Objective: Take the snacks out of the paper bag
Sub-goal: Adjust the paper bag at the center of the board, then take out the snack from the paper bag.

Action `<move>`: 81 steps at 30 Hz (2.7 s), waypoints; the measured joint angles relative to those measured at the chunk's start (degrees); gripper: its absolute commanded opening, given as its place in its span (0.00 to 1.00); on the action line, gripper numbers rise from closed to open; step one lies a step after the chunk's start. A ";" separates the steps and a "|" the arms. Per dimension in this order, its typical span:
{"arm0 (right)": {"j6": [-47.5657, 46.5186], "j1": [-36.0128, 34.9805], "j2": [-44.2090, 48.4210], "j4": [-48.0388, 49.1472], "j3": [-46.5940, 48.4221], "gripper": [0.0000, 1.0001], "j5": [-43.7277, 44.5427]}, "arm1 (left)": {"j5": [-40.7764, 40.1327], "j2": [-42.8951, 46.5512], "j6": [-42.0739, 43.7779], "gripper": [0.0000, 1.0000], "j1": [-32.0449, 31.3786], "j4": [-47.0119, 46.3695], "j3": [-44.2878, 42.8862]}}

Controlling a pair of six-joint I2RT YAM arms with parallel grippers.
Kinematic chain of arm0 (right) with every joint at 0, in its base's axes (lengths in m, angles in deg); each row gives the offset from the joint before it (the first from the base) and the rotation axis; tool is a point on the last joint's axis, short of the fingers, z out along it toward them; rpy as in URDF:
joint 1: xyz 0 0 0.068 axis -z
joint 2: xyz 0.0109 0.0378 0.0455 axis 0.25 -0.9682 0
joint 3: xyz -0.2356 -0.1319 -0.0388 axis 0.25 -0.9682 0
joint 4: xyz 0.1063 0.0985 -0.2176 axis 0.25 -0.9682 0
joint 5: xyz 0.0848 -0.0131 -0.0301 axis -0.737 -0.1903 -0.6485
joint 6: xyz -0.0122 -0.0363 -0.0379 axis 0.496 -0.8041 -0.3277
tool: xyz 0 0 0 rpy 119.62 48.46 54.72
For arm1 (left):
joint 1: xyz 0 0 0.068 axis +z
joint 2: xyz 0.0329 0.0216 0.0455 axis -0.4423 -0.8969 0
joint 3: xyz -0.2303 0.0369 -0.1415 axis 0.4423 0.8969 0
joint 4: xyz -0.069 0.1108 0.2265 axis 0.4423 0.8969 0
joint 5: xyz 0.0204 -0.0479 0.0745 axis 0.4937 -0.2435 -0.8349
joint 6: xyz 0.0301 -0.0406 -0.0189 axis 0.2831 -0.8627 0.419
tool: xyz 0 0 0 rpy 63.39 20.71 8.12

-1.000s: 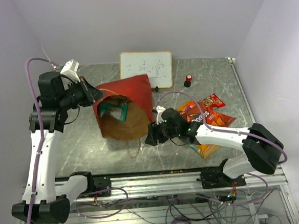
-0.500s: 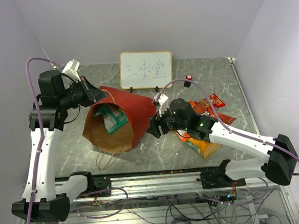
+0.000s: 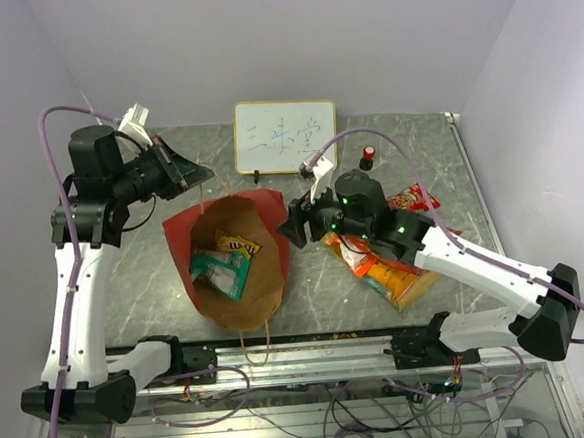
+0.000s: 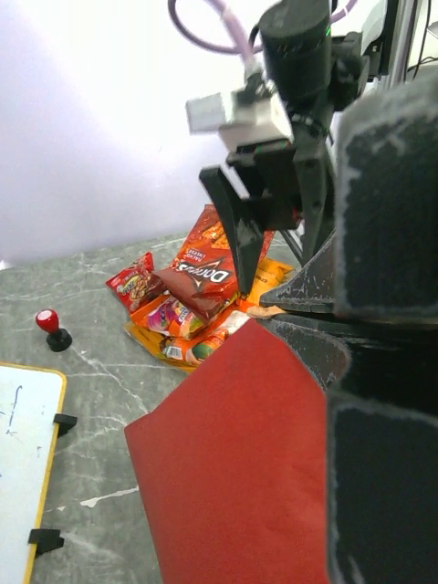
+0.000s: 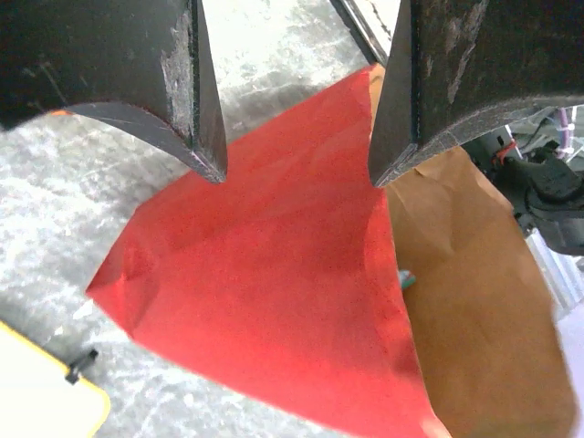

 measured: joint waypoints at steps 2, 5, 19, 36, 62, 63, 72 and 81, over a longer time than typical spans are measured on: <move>-1.62 -0.98 -0.07 -0.94 2.49 0.62 0.35 | 0.37 -1.09 0.33 0.07 -0.07 0.17 0.02; -5.77 -4.20 -0.22 -1.38 5.09 0.59 0.50 | 0.59 -2.62 0.74 0.07 -0.15 0.46 0.22; -33.59 -29.55 -16.76 7.39 4.96 0.59 11.30 | -0.07 -3.30 -3.65 0.07 -0.24 4.57 3.08; -34.25 -27.52 -36.39 41.59 -1.14 0.81 26.01 | -1.75 -5.16 -3.96 0.07 -0.24 8.02 -0.37; -30.18 -22.21 -51.43 47.01 4.83 0.17 21.44 | -0.42 -4.68 -3.89 0.07 -0.24 8.17 1.09; -30.18 -22.18 -51.30 46.95 4.83 0.14 21.33 | -0.39 -4.68 -3.74 0.07 -0.24 8.22 1.09; -28.72 -22.40 -44.57 40.19 2.82 0.00 19.85 | -0.42 -4.79 -3.74 0.07 -0.24 8.13 1.09; -26.75 -22.84 -32.54 32.09 -1.88 0.00 19.87 | -0.92 -4.96 -4.07 0.07 -0.24 7.56 1.09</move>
